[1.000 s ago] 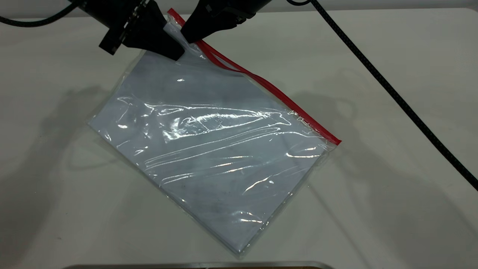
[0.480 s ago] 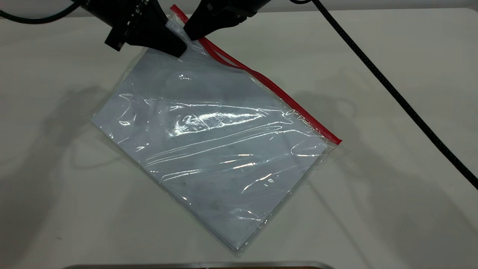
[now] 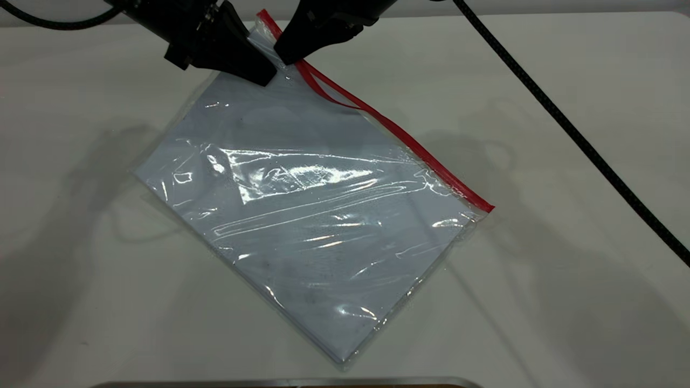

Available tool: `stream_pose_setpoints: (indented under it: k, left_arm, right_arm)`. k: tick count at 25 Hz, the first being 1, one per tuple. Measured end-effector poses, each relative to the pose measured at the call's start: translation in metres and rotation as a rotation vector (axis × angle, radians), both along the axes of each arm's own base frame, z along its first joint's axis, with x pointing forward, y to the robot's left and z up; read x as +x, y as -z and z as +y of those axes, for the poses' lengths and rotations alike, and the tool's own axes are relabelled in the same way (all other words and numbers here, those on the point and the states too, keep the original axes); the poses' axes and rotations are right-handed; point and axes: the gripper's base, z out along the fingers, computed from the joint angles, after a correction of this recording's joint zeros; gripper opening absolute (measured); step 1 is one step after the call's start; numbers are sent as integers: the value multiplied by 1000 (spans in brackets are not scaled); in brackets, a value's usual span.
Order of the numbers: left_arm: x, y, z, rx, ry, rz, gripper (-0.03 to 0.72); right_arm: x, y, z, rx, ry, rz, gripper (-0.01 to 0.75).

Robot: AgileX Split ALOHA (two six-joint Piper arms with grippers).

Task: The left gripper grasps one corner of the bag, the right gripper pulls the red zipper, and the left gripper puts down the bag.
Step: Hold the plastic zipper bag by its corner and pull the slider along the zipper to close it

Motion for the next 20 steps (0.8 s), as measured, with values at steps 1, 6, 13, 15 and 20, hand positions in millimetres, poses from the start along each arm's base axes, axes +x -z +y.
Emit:
stream_pose_setpoints:
  k: [1, 6, 13, 15, 20]
  left_arm:
    - [0, 0, 0, -1, 0, 2, 53]
    - [0, 0, -1, -1, -2, 0, 53]
    - [1, 0, 1, -7, -9, 4, 53]
    - [1, 0, 2, -7, -11, 5, 53]
    - [3, -4, 4, -22, -1, 6, 53]
  right_arm:
    - [0, 0, -1, -8, -4, -2, 33]
    - [0, 1, -2, -30, -6, 1, 33]
    - [0, 2, -2, -34, -5, 1, 36]
    - [0, 1, -2, -34, -5, 1, 38]
    - [0, 0, -2, -26, 2, 2, 42]
